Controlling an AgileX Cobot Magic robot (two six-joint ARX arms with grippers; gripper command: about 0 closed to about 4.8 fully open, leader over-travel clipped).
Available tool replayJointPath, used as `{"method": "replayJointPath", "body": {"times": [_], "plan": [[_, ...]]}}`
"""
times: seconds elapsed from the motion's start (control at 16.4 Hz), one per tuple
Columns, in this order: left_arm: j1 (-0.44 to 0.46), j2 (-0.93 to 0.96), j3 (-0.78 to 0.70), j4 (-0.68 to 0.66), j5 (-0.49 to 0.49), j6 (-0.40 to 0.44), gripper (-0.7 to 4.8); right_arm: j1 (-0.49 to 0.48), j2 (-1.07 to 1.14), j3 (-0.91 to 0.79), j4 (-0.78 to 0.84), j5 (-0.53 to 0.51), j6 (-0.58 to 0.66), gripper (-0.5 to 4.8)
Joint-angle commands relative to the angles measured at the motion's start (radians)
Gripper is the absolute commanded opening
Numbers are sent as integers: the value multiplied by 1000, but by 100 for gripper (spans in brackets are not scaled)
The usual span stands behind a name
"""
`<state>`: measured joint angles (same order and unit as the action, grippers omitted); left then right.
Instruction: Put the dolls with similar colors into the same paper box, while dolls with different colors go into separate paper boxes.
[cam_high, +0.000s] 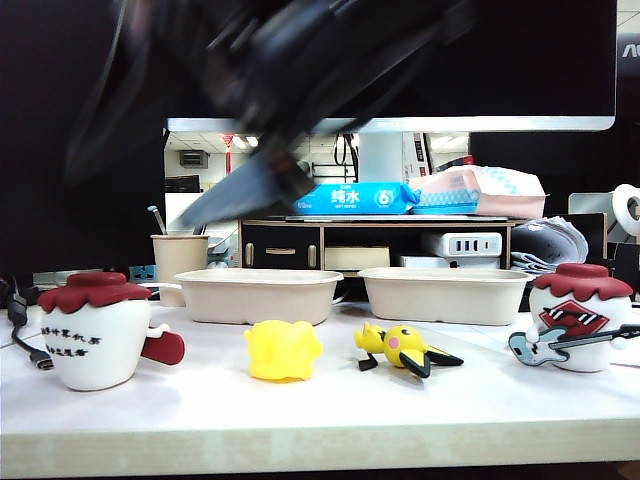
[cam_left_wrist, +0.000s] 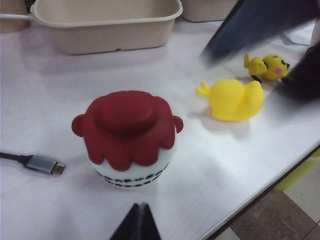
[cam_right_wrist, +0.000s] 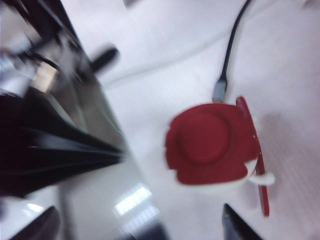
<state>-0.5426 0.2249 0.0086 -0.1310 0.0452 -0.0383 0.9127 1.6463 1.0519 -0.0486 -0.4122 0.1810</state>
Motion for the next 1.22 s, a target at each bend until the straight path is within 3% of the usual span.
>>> {"method": "replayJointPath", "body": {"times": [0.06, 0.3, 0.85, 1.22], "plan": [[1, -24, 1, 13, 1, 4, -5, 27, 108, 112, -87, 132, -82, 479], [1, -49, 1, 13, 1, 4, -5, 32, 218, 192, -84, 160, -134, 479], [1, -49, 1, 13, 1, 4, -5, 44, 320, 201, 51, 146, -134, 479], [1, -49, 1, 13, 1, 4, -5, 44, 356, 201, 53, 150, -133, 479]]}}
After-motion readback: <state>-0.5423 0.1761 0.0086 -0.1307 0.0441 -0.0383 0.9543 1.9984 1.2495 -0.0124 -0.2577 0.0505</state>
